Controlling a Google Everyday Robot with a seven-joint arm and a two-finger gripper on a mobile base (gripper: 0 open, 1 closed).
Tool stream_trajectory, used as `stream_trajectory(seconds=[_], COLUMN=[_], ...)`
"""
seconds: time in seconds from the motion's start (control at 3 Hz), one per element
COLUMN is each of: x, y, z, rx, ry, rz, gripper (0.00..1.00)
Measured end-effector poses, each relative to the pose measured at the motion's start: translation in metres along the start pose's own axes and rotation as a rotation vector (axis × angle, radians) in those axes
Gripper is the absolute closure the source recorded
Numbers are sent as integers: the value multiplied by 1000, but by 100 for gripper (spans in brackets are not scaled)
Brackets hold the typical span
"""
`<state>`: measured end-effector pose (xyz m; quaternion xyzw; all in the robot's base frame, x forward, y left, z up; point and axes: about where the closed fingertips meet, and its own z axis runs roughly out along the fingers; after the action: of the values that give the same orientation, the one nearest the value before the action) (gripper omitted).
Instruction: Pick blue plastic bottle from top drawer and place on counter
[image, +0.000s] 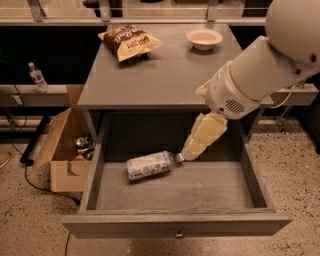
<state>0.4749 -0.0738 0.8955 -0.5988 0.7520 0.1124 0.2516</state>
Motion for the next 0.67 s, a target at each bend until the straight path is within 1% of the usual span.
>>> stream_trajectory(seconds=[0.33,0.67], x=[15,26], y=[7,17], z=[39,80], rx=[-55,-100], ry=[3,37], rz=[-8,-30], gripper=[0,0])
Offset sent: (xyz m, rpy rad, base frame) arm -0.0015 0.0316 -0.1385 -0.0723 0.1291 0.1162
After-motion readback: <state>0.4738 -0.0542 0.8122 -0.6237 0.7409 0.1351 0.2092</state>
